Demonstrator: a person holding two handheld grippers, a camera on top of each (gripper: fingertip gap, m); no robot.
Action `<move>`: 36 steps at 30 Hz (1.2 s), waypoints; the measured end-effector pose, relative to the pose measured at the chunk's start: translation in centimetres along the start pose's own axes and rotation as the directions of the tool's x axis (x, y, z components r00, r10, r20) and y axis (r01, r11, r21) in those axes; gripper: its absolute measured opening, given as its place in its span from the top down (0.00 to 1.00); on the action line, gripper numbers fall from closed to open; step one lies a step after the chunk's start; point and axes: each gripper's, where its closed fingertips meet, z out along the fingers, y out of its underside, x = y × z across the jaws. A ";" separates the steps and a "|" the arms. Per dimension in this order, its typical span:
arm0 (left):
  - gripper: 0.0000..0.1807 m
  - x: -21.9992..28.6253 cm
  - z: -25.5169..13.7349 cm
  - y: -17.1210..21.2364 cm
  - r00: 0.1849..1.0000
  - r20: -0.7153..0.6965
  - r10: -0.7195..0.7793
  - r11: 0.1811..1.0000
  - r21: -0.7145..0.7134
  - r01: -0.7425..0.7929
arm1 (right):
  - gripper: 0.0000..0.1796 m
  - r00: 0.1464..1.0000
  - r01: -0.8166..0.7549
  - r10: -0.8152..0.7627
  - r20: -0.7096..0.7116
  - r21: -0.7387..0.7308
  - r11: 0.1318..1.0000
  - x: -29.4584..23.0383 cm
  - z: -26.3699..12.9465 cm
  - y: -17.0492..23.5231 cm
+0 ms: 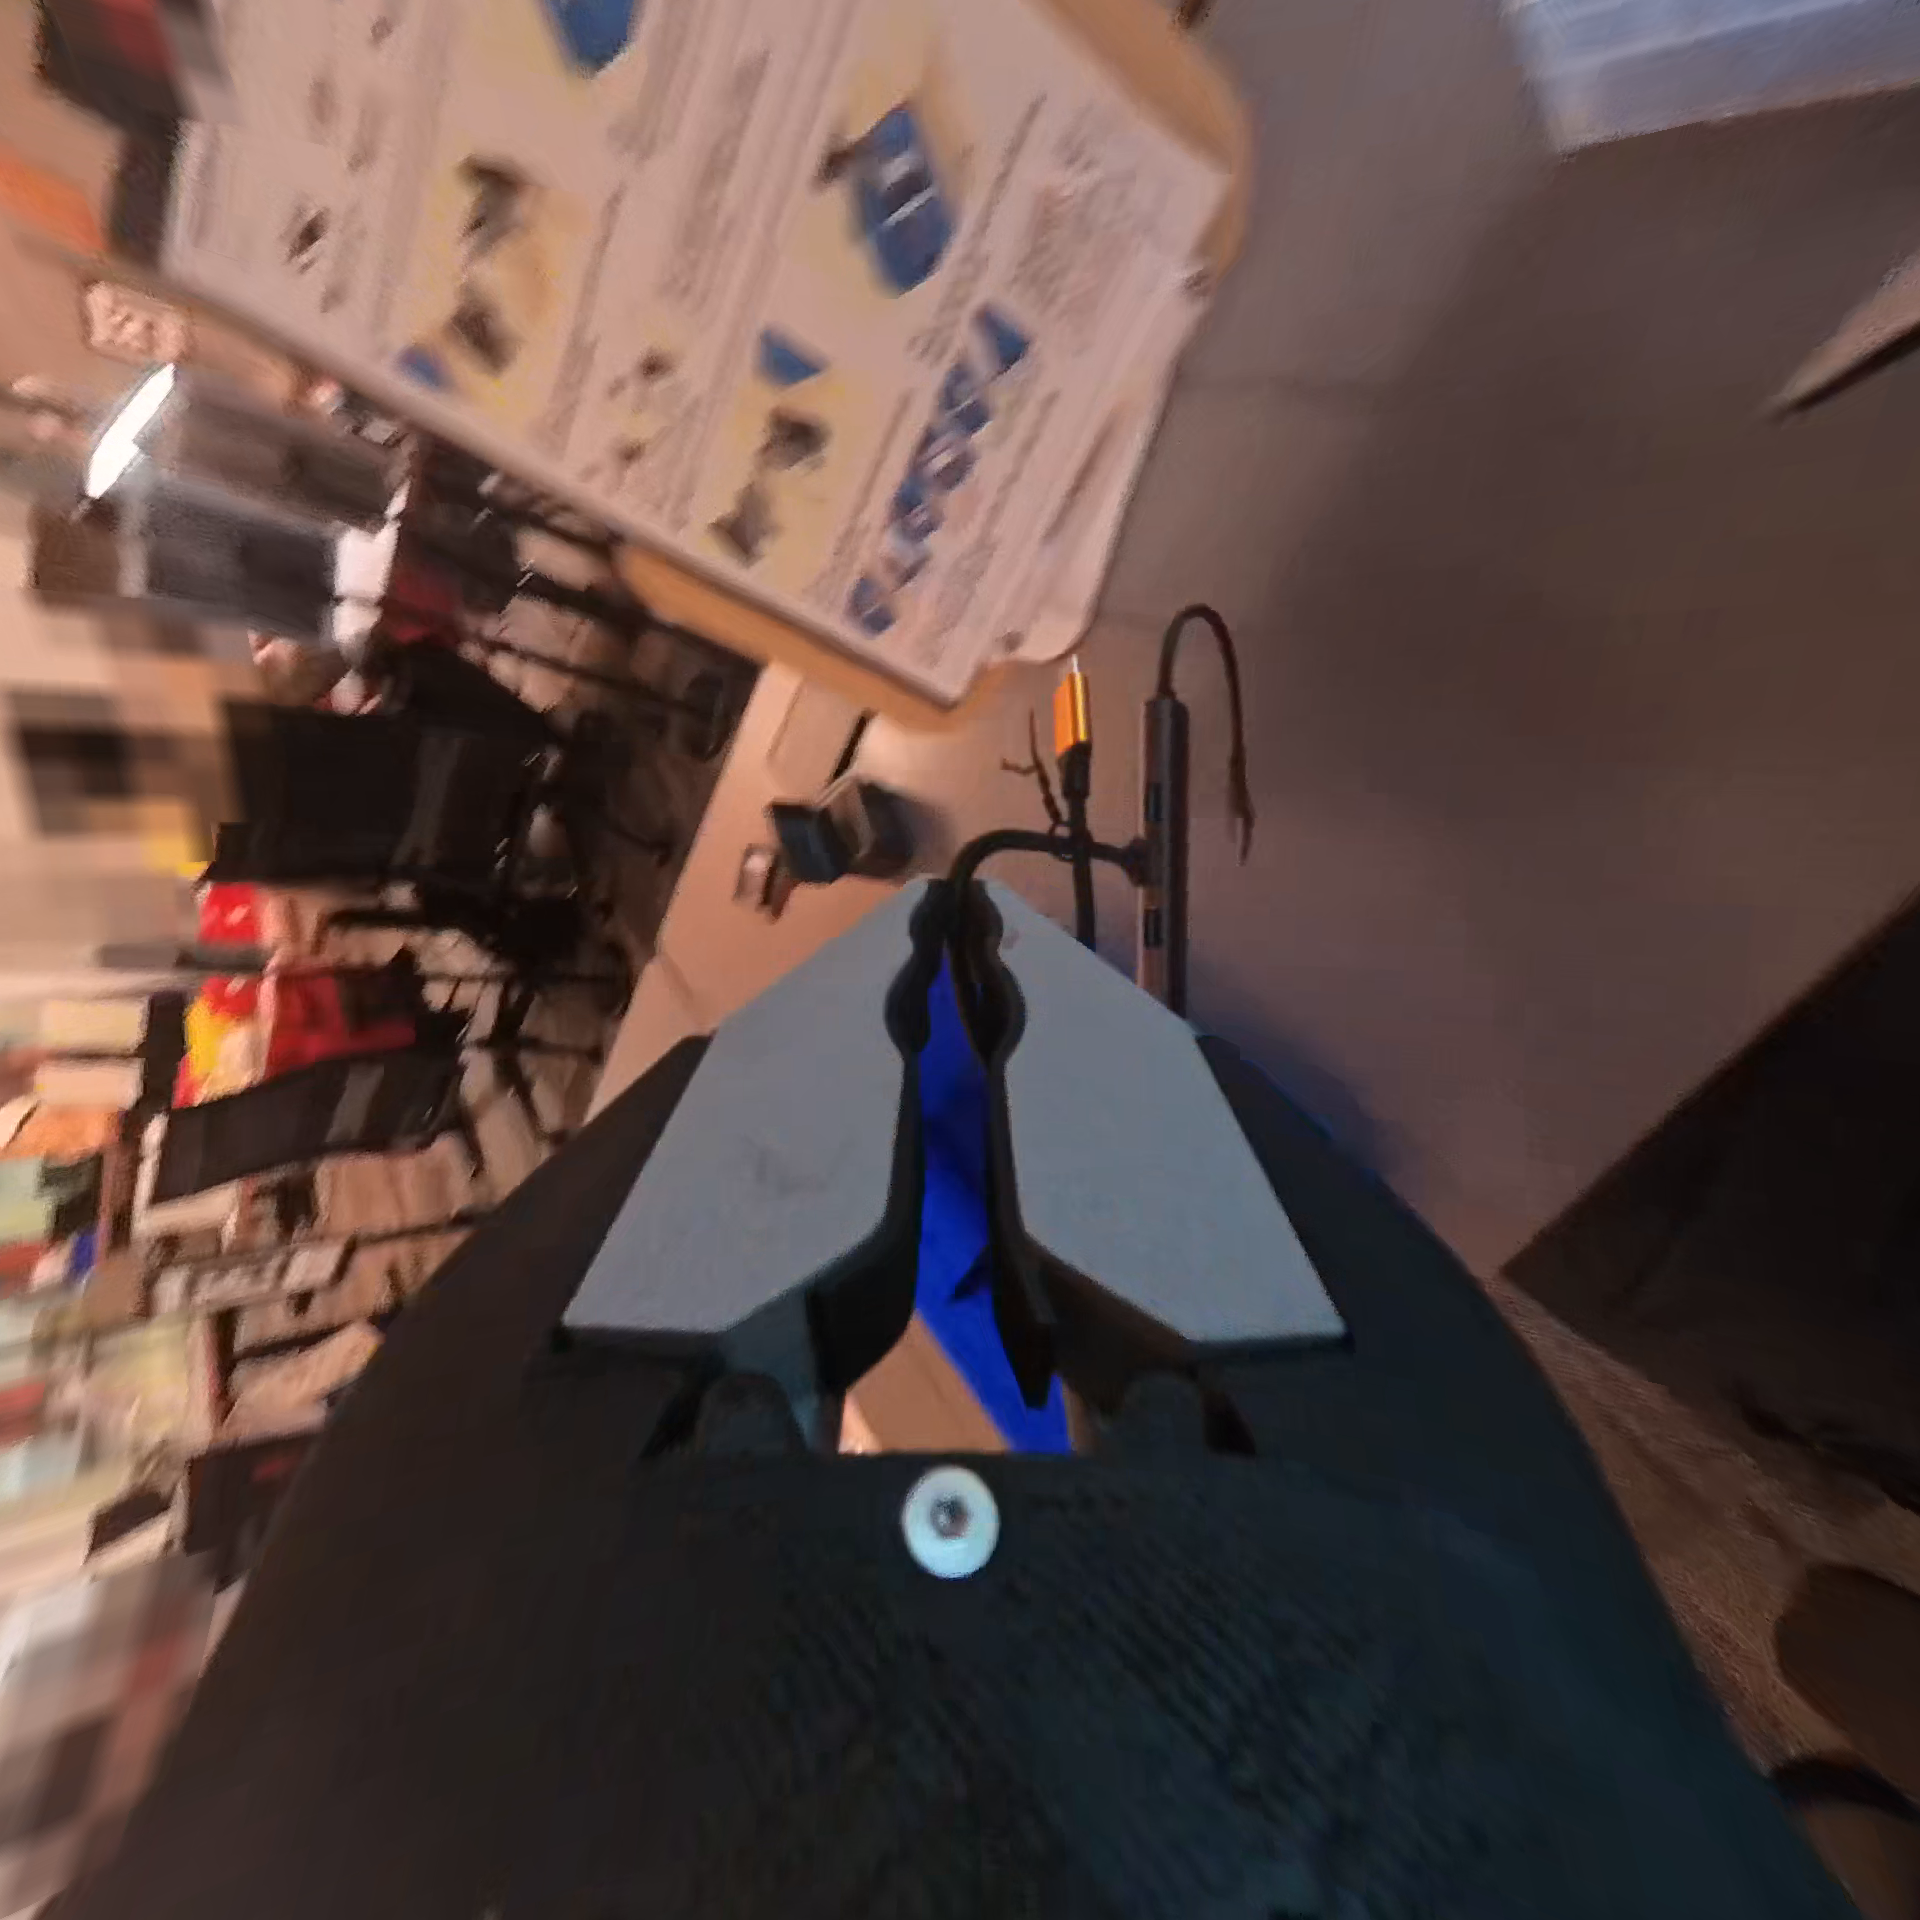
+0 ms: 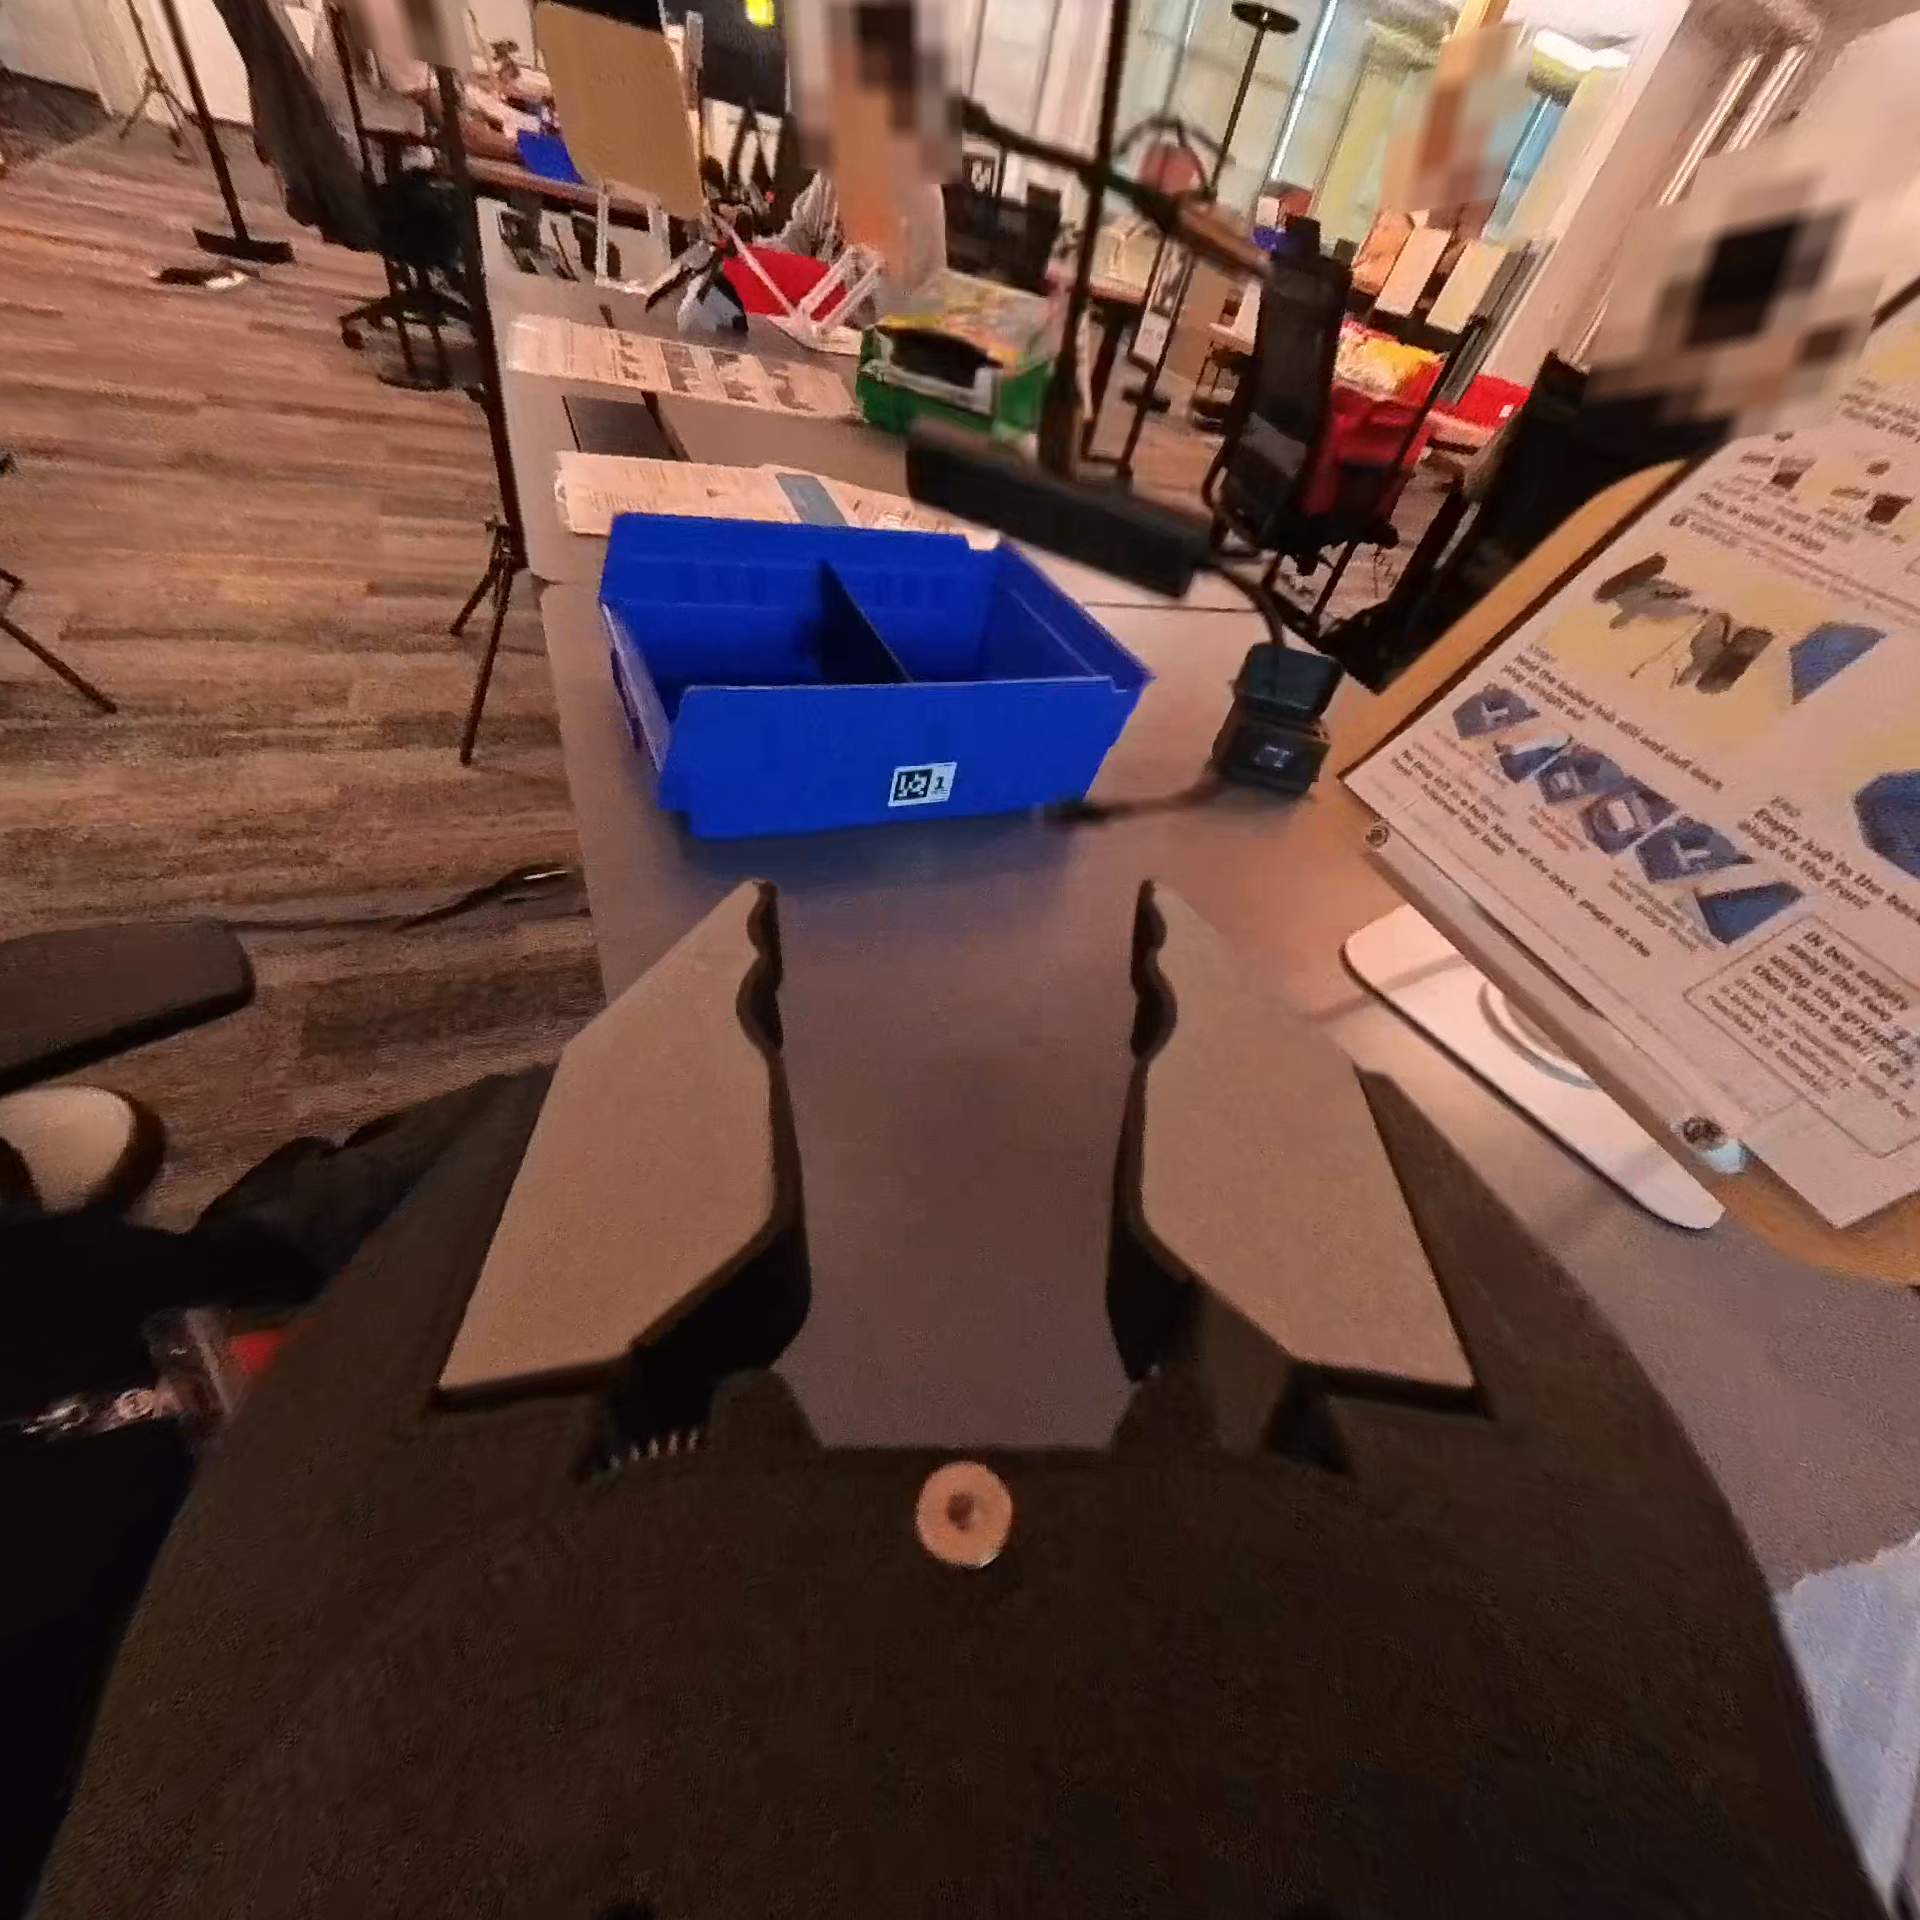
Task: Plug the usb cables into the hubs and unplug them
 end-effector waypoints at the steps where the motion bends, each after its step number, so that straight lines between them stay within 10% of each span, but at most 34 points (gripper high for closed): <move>1: 0.99 2.2 0.3 -1.0 0.998 -0.049 0.029 0.999 0.026 -0.027 | 0.63 1.000 0.022 -0.022 -0.020 -0.013 1.000 -0.1 0.4 0.1; 7: 1.00 12.1 0.7 -4.3 0.956 -0.174 0.238 0.967 0.136 -0.216 | 0.61 0.982 0.183 -0.190 -0.020 -0.171 0.968 -0.1 2.5 3.9; 10: 0.99 14.7 -0.2 -5.2 0.940 -0.214 0.267 0.953 0.204 -0.224 | 0.90 0.967 0.185 -0.126 0.223 -0.271 0.944 -3.3 3.2 6.8; 13: 0.99 14.5 -0.7 -5.5 0.964 -0.117 0.238 0.943 0.265 -0.200 | 0.92 0.948 0.157 -0.079 0.307 -0.239 0.958 -4.5 3.3 6.3; 20: 0.55 16.5 -1.1 2.4 0.930 -0.365 -0.031 0.863 0.460 0.209 | 0.93 0.907 0.037 0.002 0.422 -0.085 0.996 -4.3 1.1 3.5; 23: 0.66 19.7 -0.2 2.5 0.838 -0.542 -0.062 0.733 0.545 0.407 | 0.93 0.857 0.021 0.022 0.514 -0.077 0.997 -6.0 0.6 3.3; 36: 0.92 26.7 4.8 1.9 0.774 -0.633 0.023 0.813 0.462 0.353 | 0.92 0.824 0.114 0.008 0.566 -0.180 0.977 -8.5 1.3 5.6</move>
